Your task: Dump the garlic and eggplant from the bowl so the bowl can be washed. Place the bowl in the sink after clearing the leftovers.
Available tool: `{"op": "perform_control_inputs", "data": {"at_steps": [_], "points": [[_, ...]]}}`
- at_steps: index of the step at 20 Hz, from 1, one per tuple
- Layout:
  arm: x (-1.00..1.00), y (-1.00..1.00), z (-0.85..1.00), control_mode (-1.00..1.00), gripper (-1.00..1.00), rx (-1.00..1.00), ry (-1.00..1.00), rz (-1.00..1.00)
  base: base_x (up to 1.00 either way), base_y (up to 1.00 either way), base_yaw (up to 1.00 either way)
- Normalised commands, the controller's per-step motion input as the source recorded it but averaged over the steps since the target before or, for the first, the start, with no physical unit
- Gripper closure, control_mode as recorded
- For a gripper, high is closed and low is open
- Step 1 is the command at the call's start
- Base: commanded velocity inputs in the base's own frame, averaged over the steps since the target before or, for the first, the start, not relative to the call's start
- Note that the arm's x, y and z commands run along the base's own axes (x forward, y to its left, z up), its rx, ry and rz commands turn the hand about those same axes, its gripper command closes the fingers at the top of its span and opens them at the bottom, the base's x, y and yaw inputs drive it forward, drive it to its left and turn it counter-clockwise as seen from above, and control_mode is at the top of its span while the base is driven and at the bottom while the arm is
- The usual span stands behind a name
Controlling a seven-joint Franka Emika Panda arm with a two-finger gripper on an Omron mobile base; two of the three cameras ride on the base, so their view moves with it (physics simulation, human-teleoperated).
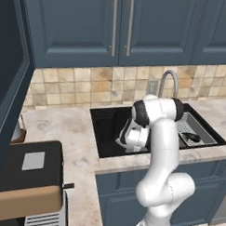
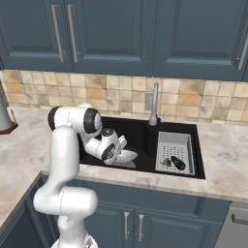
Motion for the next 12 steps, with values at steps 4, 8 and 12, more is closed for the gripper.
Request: {"op": "perform_control_inputs", "data": {"at_steps": [4, 8, 12], "points": [[0.00, 0.12, 1.00, -1.00, -1.00, 0.00, -0.16, -0.29, 0.00, 0.00, 0.00], [-0.01, 0.13, 1.00, -1.00, -1.00, 0.00, -0.27, -0.25, 0.00, 0.00, 0.00], [-0.14, 0.14, 1.00, -1.00, -1.00, 0.00, -0.28, -0.22, 0.00, 0.00, 0.00]]}}
